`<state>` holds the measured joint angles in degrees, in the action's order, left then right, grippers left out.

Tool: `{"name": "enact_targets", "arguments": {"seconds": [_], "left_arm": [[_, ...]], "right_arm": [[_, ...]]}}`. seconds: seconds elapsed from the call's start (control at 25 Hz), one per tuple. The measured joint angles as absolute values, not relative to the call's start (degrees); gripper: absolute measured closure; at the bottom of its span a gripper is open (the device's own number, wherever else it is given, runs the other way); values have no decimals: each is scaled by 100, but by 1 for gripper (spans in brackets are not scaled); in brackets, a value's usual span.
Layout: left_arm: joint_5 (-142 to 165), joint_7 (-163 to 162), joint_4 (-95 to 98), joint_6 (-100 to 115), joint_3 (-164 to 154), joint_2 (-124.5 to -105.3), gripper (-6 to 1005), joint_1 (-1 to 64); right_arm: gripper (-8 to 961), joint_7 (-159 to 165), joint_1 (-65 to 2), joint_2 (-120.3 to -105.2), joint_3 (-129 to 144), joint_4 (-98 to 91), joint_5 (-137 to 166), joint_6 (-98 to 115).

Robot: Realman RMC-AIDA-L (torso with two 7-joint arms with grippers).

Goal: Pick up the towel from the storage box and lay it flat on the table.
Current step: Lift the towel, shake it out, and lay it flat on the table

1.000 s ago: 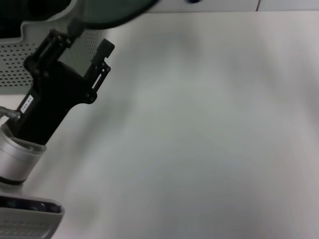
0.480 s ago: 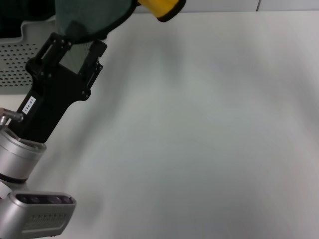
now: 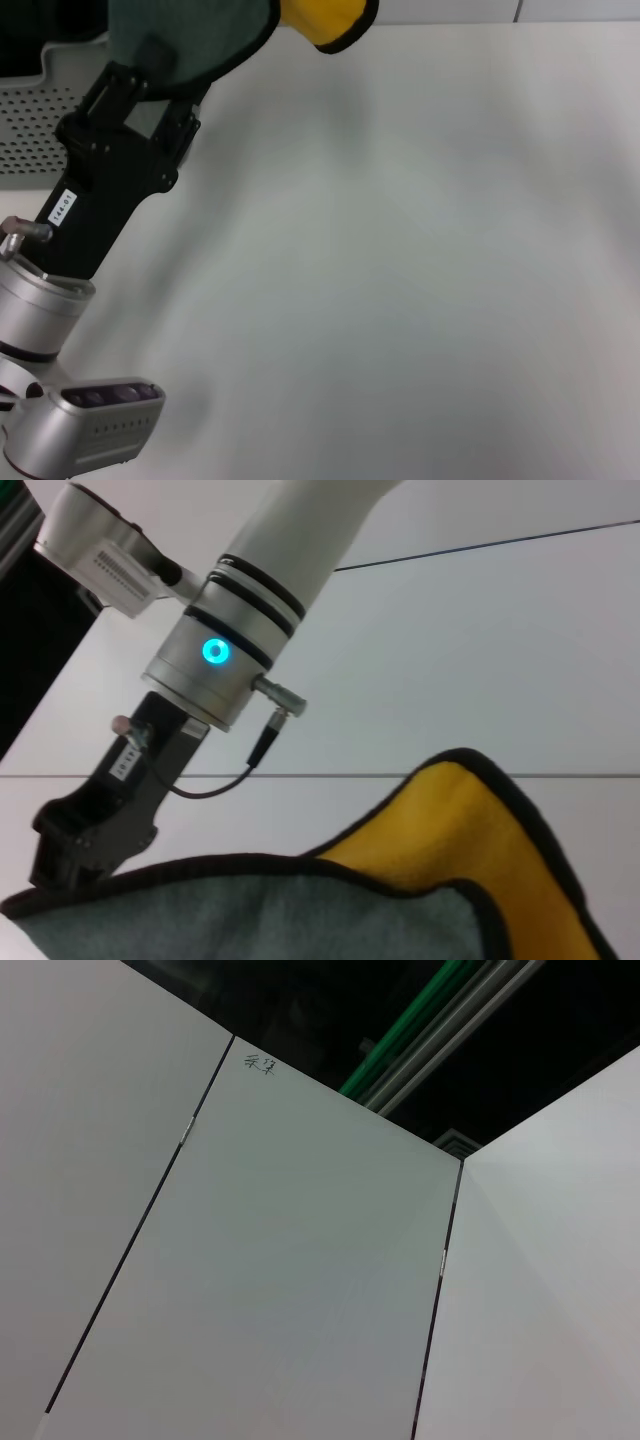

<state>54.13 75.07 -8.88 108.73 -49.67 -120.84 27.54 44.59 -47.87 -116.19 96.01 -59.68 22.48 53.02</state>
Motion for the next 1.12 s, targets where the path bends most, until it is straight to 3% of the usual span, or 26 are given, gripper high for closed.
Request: {"name": "enact_targets", "arguments": {"seconds": [0.48, 0.52, 0.96, 1.12], "left_arm": [[6183, 5679, -1310, 11651, -3957, -12085, 486, 2833], [6326, 4466, -1143, 11658, -3944, -12081, 667, 2735], [6399, -2792, 756, 11594, -4032, -11934, 881, 2097], [6968, -5255, 1437, 11291, -4060, -11699, 938, 2093]], "right_arm": [[949, 4382, -4579, -11619, 9544, -5635, 1997, 5495], [949, 4347, -4523, -11619, 9525, -5643, 1998, 5486], [950, 4113, -3936, -11582, 9493, -5788, 2253, 5377], [950, 4145, -3633, -11602, 9590, -6100, 2668, 5268]]}}
